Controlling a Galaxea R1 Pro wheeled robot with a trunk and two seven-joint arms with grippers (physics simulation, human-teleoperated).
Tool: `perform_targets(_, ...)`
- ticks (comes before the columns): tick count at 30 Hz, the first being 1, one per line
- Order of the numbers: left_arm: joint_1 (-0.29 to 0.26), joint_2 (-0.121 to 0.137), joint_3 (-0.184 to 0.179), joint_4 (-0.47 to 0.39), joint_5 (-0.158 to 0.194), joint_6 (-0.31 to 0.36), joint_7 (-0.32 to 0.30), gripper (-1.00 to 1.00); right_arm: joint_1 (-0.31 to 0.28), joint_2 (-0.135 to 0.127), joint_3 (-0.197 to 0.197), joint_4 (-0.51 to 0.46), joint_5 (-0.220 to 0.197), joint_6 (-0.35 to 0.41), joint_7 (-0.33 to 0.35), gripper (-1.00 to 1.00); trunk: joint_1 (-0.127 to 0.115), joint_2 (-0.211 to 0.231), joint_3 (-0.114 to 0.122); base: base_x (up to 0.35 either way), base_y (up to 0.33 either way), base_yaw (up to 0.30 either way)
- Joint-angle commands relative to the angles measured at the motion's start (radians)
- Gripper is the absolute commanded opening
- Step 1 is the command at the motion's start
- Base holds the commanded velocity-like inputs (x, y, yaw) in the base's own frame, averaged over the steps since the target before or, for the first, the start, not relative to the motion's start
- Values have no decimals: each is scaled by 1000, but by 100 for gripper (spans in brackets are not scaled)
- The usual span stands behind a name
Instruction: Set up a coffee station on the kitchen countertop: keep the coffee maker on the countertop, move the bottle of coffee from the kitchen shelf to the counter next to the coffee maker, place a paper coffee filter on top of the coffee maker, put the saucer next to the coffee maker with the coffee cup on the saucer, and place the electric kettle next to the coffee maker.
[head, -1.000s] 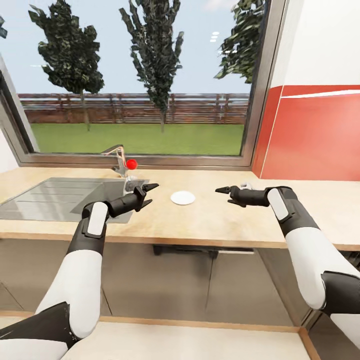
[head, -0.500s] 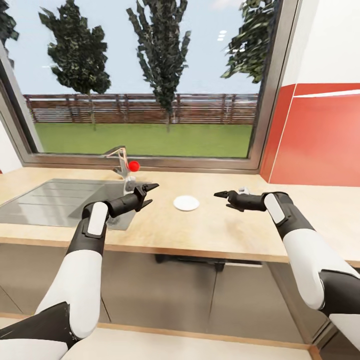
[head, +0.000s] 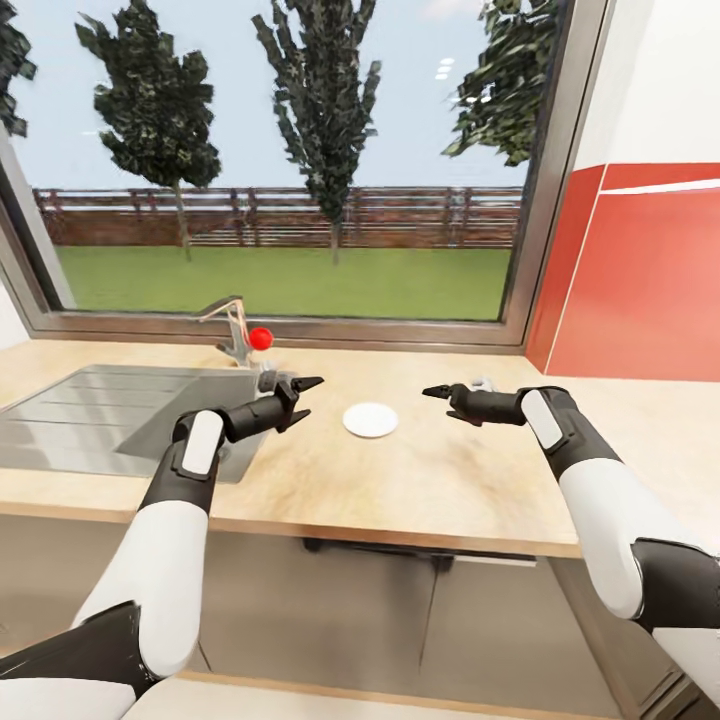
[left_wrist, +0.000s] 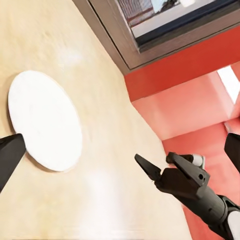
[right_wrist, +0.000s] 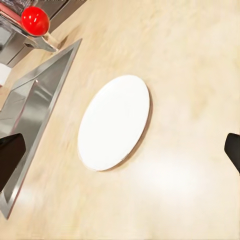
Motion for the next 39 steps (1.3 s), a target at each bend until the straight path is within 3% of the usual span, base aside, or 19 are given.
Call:
perform_targets(1, -1, -2, 5, 4, -6, 6, -6, 100, -1, 3, -4, 0, 5, 5, 5, 100, 0, -1, -1, 178, -101, 0)
perform_targets(8, -2, -3, 2, 22, -6, 5, -2, 100, -1, 14, -4, 0, 6, 3, 5, 100, 0, -1, -1, 57, -32, 0)
perform_targets(14, -2, -8, -15, 103, -7, -5, 1, 100, -1, 35, -2, 18, 6, 2, 3, 100, 0, -1, -1, 5, -3, 0)
perform_targets(15, -5, -13, -15, 124, -7, -9, 4, 100, -1, 48, -1, 21, 7, 2, 1, 100, 0, -1, -1, 0, 0, 0)
perform_targets(18, -34, -13, -14, 175, -6, -11, 26, 100, -1, 62, -1, 23, 8, 2, 0, 100, 0, -1, -1, 0, 0, 0)
perform_targets(19, -77, -8, -13, 228, -6, -12, 66, 100, -1, 72, -1, 23, 8, 2, -1, 100, 0, -1, -1, 0, 0, 0)
perform_targets(22, -142, 11, -12, 297, -5, -12, 110, 100, -1, 87, -1, 23, 9, 2, -1, 100, 0, -1, -1, 0, 0, 0)
perform_targets(25, -185, 24, -11, 341, -4, -13, 129, 100, -1, 100, -1, 23, 9, 1, -2, 100, 0, -1, -1, 0, 0, 0)
perform_targets(39, -207, 52, 2, 367, -5, -60, 123, 100, -1, 109, -5, 48, 9, -27, -2, 100, 0, -1, -1, 54, 0, 0)
